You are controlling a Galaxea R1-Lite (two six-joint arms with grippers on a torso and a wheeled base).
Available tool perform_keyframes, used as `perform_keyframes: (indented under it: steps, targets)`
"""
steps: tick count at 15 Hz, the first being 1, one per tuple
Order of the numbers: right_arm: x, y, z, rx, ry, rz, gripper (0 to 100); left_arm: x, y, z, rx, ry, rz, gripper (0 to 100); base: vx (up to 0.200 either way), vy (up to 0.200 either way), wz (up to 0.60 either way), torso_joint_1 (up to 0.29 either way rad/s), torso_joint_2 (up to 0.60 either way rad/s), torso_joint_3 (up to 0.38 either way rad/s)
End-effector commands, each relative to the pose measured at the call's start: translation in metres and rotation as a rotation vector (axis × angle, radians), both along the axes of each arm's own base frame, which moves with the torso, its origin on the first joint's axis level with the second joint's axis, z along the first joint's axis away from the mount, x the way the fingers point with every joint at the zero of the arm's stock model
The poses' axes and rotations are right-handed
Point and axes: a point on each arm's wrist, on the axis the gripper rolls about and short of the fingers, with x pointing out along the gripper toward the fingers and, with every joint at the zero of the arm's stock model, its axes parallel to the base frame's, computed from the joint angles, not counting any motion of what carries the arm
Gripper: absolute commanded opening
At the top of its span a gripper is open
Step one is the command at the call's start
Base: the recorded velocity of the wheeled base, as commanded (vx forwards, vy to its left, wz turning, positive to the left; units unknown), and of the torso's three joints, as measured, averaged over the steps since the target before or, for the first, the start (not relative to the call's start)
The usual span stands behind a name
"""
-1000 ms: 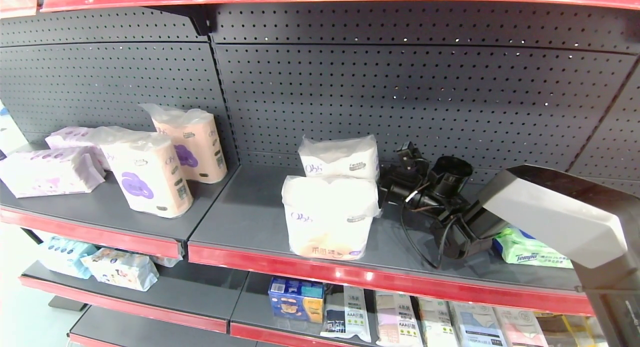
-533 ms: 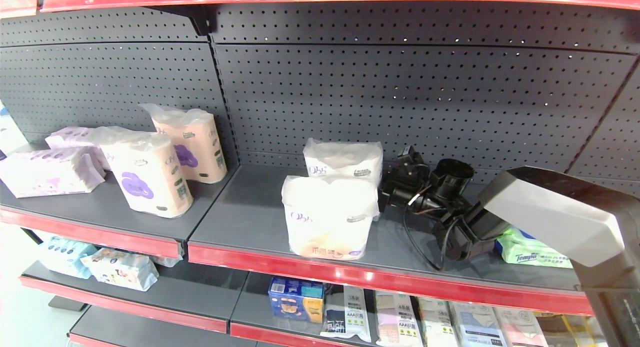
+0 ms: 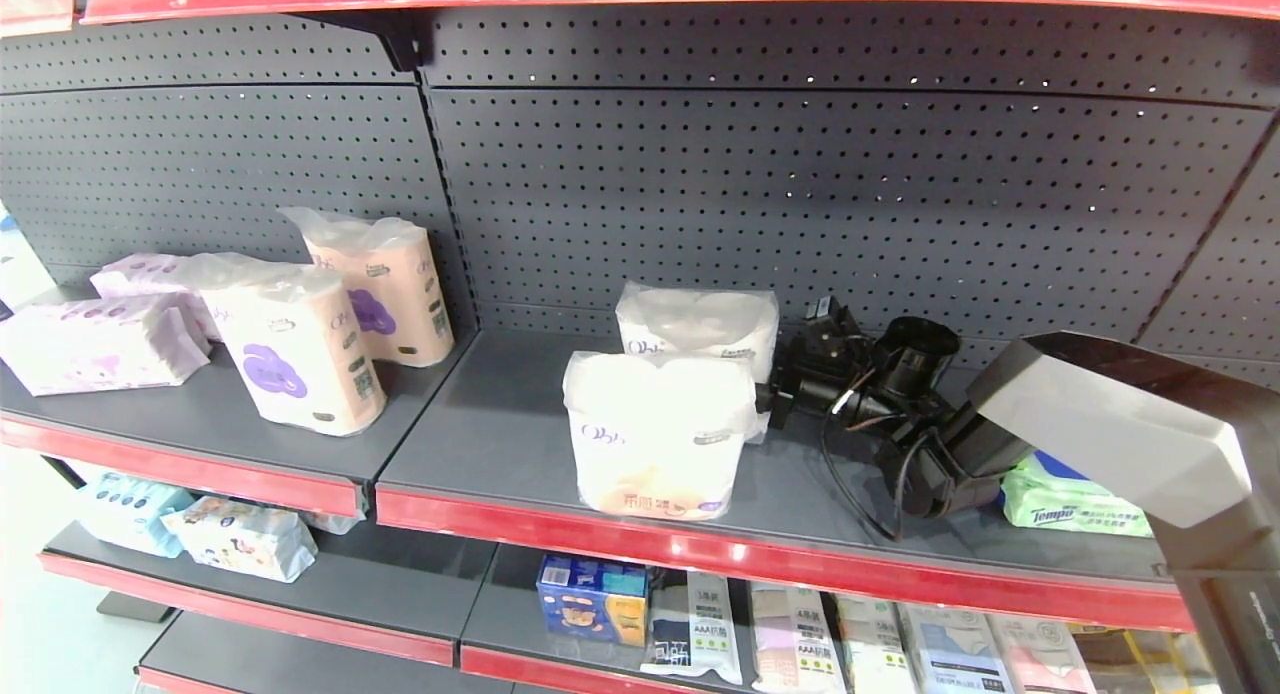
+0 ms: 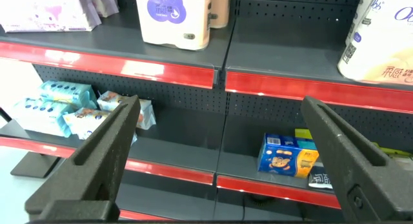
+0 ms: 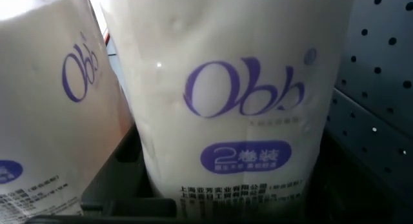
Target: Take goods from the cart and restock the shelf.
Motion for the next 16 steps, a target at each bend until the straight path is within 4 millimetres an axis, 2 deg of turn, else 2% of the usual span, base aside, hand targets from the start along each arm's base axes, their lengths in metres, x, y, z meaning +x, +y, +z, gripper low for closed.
perform_keyframes:
  steps: [1, 8, 16]
  targets:
    - [0.001, -0.001, -0.003, -0.002, 0.006, -0.001, 0, 0.0, 0.0, 0.0, 0.0, 0.001, 0.001, 100, 0.0, 0.0, 0.0, 0.0, 0.0, 0.0]
    - [0.001, -0.001, -0.013, -0.044, 0.032, 0.001, 0, 0.0, 0.0, 0.0, 0.0, 0.001, 0.001, 100, 0.0, 0.0, 0.0, 0.0, 0.0, 0.0]
    - [0.003, 0.004, -0.016, -0.049, 0.015, 0.066, 0, 0.0, 0.0, 0.0, 0.0, 0.001, 0.001, 100, 0.0, 0.0, 0.0, 0.0, 0.0, 0.0]
